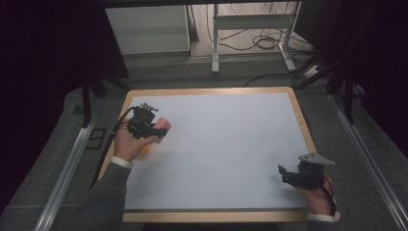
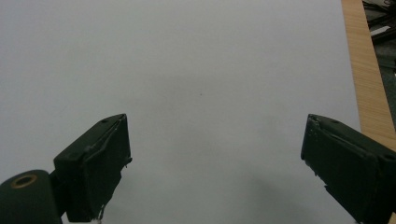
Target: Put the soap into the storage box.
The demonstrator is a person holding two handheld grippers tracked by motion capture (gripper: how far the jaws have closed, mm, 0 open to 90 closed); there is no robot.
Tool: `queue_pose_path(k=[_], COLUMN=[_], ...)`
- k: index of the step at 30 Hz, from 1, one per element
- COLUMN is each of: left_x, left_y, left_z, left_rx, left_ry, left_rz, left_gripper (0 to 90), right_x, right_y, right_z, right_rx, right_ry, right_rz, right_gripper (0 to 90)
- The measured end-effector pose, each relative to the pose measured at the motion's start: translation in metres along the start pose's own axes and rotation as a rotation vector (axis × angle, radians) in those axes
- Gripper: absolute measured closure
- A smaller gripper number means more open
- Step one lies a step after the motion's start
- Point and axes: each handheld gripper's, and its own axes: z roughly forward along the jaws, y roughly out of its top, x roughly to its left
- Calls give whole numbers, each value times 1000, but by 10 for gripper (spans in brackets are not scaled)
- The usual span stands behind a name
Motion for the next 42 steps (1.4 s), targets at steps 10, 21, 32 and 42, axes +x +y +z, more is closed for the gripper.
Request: queue_pose_path(k=[10,21,32,42], left_x=[17,29,45,61], left_y=[-4,-9,-15,-23], left_z=[-5,-10,-14,-13], left_rx=[0,0,5,14], left_ry=[23,44,67,88], left_rz=[-40,-57,-88,-124], left_gripper=[601,601,601,601], right_x=[0,0,1,1], right_y=[0,0,2,2], right_z=[1,-1,-3,-4], right_rx=[4,-4,-14,-17], right_ry=[-3,-5,-3,-7], right_rz=[2,2,1,-3], right_gripper=[79,80,81,81])
